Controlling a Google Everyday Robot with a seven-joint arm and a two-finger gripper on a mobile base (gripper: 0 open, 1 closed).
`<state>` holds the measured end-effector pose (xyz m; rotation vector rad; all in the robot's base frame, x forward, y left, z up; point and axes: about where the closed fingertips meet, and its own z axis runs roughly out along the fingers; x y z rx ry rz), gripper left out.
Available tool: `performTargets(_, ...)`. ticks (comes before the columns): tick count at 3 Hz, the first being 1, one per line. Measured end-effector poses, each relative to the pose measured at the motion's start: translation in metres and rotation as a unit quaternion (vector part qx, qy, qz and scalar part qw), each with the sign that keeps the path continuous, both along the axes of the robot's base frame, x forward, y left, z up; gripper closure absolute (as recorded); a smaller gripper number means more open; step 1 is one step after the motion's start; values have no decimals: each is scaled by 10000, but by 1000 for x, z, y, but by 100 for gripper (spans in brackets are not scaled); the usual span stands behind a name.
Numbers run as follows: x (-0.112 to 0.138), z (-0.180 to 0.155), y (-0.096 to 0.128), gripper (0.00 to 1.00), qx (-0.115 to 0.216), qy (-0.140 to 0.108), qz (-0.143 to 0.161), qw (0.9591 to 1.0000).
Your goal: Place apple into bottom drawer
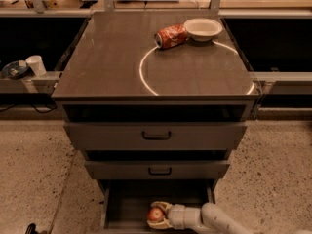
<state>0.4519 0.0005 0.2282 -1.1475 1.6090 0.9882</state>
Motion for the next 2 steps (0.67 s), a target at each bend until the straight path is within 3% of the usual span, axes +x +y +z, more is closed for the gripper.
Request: performTargets(2, 45, -25, 77, 100, 79, -132, 540, 9984)
